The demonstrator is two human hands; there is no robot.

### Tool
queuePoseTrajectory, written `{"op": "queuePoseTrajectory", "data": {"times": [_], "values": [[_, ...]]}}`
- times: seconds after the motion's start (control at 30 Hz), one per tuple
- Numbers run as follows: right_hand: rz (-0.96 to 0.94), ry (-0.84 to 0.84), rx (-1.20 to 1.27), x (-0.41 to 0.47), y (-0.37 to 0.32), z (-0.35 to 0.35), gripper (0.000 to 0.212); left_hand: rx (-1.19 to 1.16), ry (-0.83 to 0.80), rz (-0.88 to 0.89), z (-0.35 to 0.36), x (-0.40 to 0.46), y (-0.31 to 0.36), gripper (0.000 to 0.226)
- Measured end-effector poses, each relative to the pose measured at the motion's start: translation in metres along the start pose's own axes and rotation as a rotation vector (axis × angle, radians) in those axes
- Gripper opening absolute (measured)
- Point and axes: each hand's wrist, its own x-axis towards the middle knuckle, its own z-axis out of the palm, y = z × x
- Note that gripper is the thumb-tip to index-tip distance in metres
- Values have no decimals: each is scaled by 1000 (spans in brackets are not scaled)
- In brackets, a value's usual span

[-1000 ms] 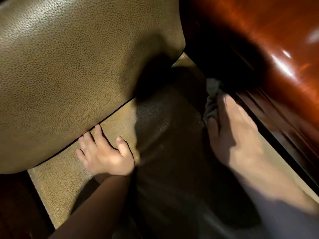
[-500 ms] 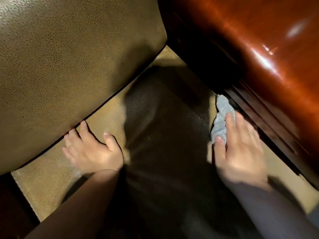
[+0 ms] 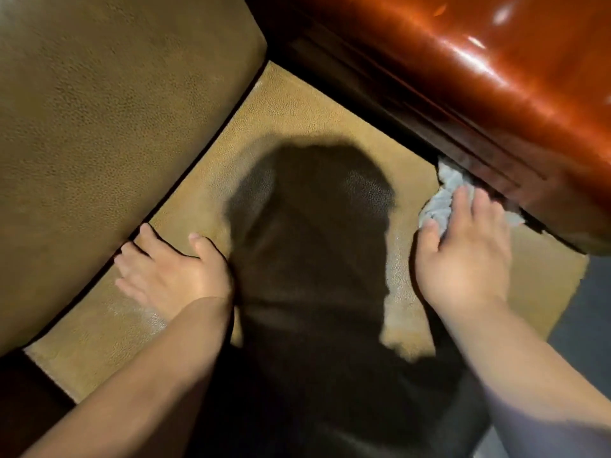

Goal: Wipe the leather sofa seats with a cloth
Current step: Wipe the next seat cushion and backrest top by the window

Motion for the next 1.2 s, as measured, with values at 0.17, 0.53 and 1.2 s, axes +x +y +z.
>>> {"op": "queuePoseTrajectory", "data": {"times": [0.17,0.53,1.2], "values": [[-413,-23,127,-41,-96,28,68,-18,-18,-18,-1,-1,2,73],[-185,-21,24,-28,-93,22,66,-63,-27,-25,7,1,-5,77],[-486,-67,113,-104,-6,12,65,-38,-208,86,-45,-23,1,73]]}}
